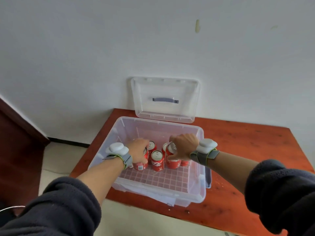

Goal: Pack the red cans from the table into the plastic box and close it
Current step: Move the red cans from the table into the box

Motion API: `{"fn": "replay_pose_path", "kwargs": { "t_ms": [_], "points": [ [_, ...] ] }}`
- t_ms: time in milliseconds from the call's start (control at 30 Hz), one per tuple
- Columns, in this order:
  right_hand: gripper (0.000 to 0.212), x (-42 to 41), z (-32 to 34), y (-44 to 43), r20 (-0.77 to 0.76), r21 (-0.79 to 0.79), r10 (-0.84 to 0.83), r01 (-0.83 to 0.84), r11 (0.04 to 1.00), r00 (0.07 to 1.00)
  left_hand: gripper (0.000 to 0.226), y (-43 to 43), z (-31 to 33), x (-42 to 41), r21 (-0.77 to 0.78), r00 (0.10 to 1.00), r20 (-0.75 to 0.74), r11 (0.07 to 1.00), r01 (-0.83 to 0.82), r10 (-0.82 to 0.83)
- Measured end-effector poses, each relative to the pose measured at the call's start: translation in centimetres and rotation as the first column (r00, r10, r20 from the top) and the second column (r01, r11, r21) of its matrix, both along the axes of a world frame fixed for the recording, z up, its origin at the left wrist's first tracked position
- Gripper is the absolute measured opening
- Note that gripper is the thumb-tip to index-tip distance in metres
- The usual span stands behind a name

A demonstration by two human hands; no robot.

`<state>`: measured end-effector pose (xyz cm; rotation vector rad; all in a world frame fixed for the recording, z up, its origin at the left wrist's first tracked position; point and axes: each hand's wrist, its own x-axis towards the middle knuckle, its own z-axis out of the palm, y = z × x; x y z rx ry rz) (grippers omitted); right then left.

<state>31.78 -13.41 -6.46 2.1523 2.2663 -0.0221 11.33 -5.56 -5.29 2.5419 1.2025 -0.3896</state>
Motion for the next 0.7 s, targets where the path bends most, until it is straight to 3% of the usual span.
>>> {"fn": "replay_pose_path", "kwargs": {
  "t_ms": [233, 700],
  "points": [
    [0.058, -2.0, -6.0, 1.6, 0.073, -0.191, -0.107, 0.120, 0.974, 0.992, 0.060, 2.8, -5.6, -0.6, -0.035, 0.983, -0.031, 0.983, 0.182, -0.183],
    [0.042, -2.6, -10.1, 1.8, 0.206, -0.318, -0.099, 0.162, 0.934, 0.974, 0.079, 4.7, -10.9, -0.7, -0.044, 0.975, -0.077, 0.978, 0.204, -0.206]
  ]
}}
